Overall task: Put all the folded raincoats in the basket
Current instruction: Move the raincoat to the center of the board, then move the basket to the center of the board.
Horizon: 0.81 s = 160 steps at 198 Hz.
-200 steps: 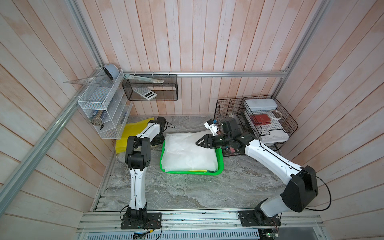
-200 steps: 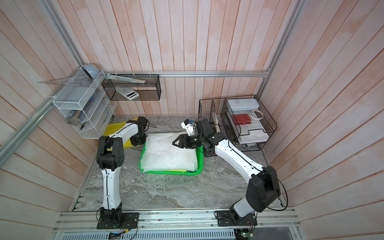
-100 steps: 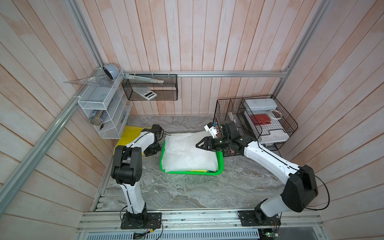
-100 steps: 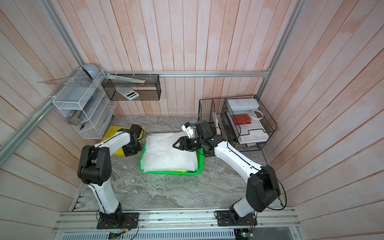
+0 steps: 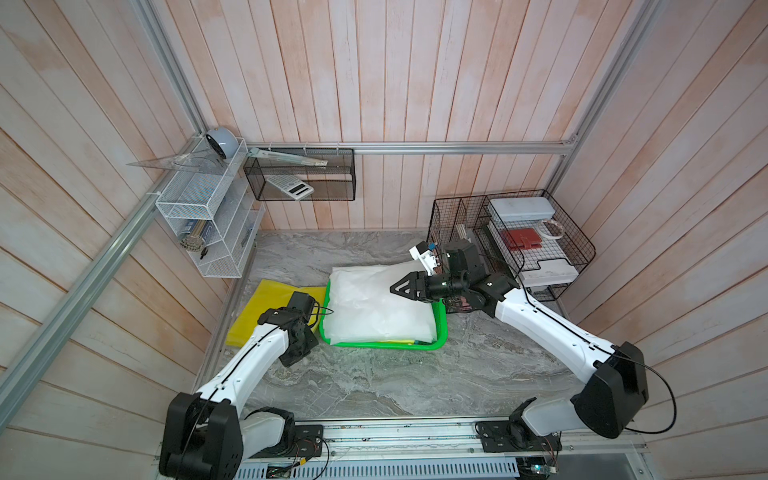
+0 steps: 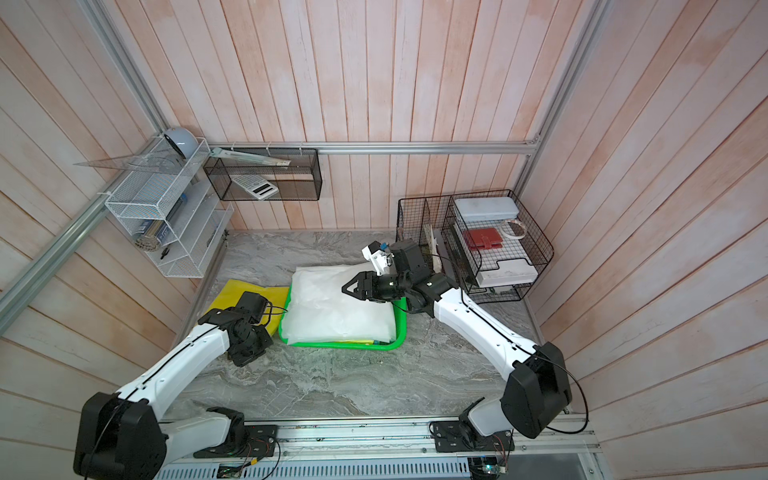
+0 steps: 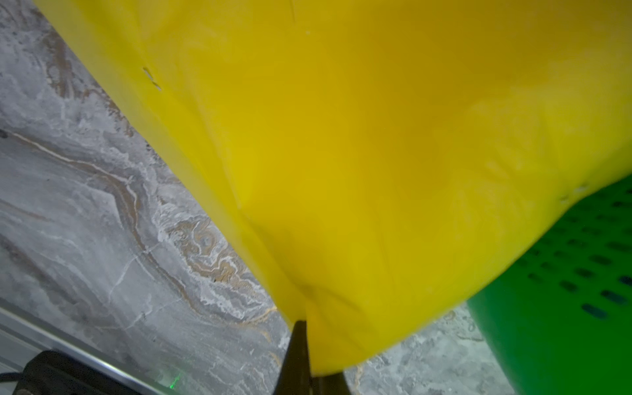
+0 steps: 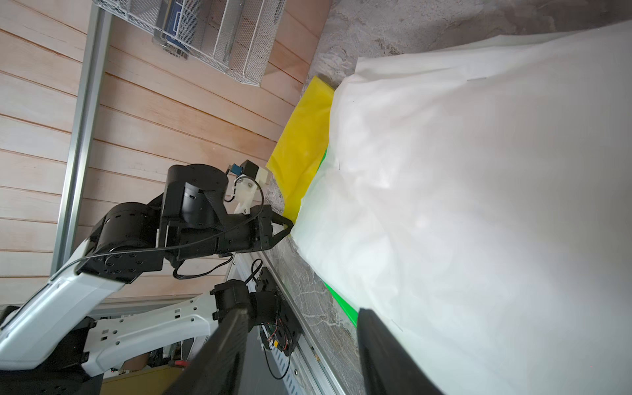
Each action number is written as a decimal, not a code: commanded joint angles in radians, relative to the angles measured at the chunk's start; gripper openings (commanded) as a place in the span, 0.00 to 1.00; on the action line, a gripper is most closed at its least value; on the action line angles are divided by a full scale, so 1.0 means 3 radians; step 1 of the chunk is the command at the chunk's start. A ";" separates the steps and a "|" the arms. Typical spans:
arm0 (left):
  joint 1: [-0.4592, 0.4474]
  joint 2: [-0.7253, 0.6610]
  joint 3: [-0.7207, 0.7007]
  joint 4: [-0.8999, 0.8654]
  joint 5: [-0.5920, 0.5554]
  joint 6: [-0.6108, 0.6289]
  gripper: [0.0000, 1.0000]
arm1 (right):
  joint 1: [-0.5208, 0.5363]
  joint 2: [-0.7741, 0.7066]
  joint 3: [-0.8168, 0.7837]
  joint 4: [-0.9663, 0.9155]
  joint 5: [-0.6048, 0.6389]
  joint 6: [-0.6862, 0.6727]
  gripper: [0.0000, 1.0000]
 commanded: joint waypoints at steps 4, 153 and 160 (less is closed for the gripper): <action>-0.0061 -0.0201 -0.0097 -0.0157 0.0088 -0.0278 0.00 | 0.0139 -0.0047 -0.0072 -0.0127 0.0233 0.0008 0.57; -0.0059 -0.0113 -0.0201 0.0071 0.0179 -0.0162 0.00 | 0.1371 -0.0357 -0.0930 -0.1689 0.1847 -0.0455 0.55; -0.0060 -0.0113 -0.0214 0.0094 0.0180 -0.0162 0.00 | 0.1417 -0.0194 -0.0868 -0.1667 0.2067 -0.0302 0.54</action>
